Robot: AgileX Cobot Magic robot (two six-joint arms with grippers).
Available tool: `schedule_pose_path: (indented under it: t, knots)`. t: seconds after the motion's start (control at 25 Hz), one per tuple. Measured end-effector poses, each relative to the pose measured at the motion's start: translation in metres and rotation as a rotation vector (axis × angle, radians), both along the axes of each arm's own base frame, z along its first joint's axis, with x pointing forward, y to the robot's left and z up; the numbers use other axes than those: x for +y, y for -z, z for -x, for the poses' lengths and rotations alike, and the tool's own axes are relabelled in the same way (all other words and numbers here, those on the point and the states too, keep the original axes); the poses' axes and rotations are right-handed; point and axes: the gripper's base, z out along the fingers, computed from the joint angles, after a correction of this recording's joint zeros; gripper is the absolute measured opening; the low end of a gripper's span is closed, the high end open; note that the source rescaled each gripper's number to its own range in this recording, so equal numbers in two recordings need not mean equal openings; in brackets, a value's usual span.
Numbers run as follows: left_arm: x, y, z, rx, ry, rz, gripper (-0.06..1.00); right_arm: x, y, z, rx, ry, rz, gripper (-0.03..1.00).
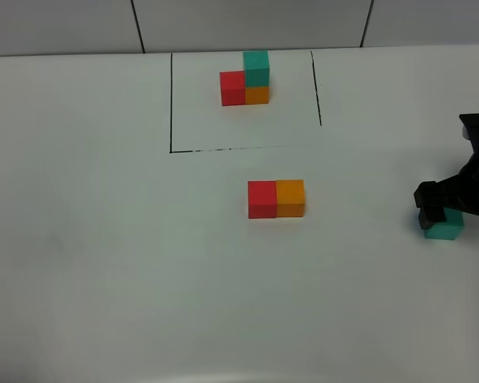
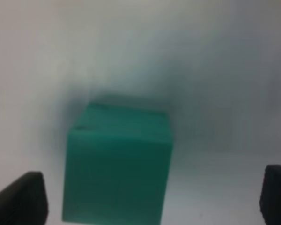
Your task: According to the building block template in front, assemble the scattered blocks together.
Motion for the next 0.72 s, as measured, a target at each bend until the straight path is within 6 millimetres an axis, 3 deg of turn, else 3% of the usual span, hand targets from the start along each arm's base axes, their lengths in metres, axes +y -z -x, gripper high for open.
schedule_pose_path:
  t: [0.08, 0.16, 0.24, 0.28, 0.32, 0.52, 0.64, 0.72]
  knots:
    - [0.0, 0.0, 0.0, 0.0, 0.0, 0.0, 0.23, 0.0, 0.002, -0.001, -0.003, -0.008, -0.004, 0.72]
    - [0.0, 0.0, 0.0, 0.0, 0.0, 0.0, 0.23, 0.001, 0.003, -0.002, -0.007, -0.007, -0.014, 0.56]
    - [0.0, 0.0, 0.0, 0.0, 0.0, 0.0, 0.23, 0.001, 0.003, -0.002, -0.008, -0.005, -0.021, 0.3]
    - [0.0, 0.0, 0.0, 0.0, 0.0, 0.0, 0.23, 0.002, 0.003, -0.002, -0.008, -0.007, -0.024, 0.09]
    - [0.0, 0.0, 0.0, 0.0, 0.0, 0.0, 0.23, 0.002, 0.003, -0.002, -0.008, -0.012, -0.024, 0.03]
    - [0.0, 0.0, 0.0, 0.0, 0.0, 0.0, 0.23, 0.015, -0.003, -0.002, -0.021, -0.202, 0.005, 0.03]
    - [0.0, 0.0, 0.0, 0.0, 0.0, 0.0, 0.23, 0.041, -0.026, -0.008, -0.062, -0.476, 0.048, 0.03]
    - [0.0, 0.0, 0.0, 0.0, 0.0, 0.0, 0.23, 0.069, -0.046, -0.011, -0.09, -0.753, 0.096, 0.03]
